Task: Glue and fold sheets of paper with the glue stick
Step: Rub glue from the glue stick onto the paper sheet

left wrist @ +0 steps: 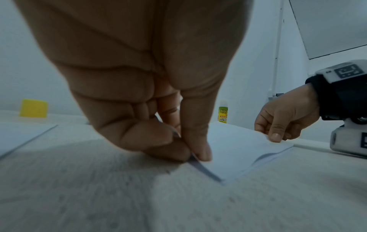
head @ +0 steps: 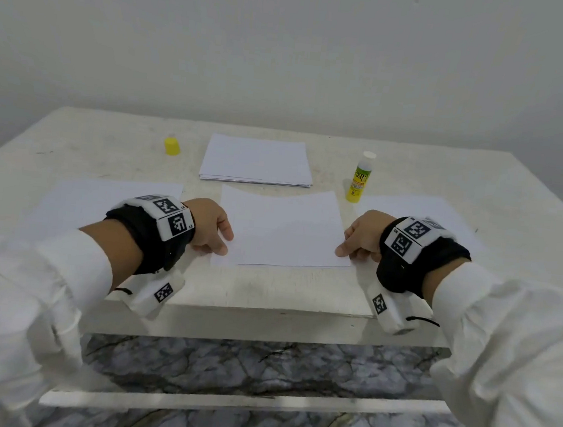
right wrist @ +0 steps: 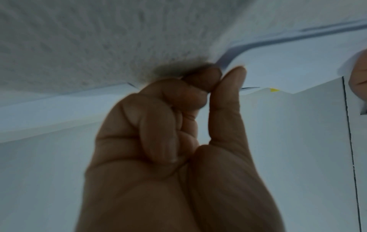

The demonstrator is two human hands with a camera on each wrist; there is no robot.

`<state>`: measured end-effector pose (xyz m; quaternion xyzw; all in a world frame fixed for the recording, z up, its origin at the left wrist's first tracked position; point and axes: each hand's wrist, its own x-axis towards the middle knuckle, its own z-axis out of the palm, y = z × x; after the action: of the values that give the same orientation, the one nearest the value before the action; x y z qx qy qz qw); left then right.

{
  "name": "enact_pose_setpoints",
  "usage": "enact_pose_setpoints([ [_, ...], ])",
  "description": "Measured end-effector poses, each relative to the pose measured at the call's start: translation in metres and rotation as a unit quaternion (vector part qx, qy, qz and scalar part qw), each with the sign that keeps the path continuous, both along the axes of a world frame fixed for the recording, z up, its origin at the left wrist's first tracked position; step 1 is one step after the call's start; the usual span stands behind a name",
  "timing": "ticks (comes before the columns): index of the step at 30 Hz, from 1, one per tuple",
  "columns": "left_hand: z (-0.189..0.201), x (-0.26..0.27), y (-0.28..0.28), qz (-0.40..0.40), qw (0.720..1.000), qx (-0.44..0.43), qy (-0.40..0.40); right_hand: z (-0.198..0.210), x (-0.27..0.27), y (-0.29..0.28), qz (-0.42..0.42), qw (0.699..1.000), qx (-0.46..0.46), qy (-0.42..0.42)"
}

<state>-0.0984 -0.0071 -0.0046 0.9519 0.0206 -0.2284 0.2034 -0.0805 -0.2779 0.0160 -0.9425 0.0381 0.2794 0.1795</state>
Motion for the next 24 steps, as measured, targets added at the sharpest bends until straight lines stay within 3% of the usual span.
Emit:
enact_pose_setpoints([
  [17, 0.0021, 0.0006, -0.0005, 0.011, 1.000, -0.007, 0.011, -0.0079, 0.0074, -0.0019, 0.021, 0.998, -0.034, -0.042],
  [24, 0.0030, -0.0004, -0.0023, 0.020, 1.000, -0.012, 0.011, -0.0066, 0.0058, 0.0017, 0.030, 0.999, -0.044, -0.010],
])
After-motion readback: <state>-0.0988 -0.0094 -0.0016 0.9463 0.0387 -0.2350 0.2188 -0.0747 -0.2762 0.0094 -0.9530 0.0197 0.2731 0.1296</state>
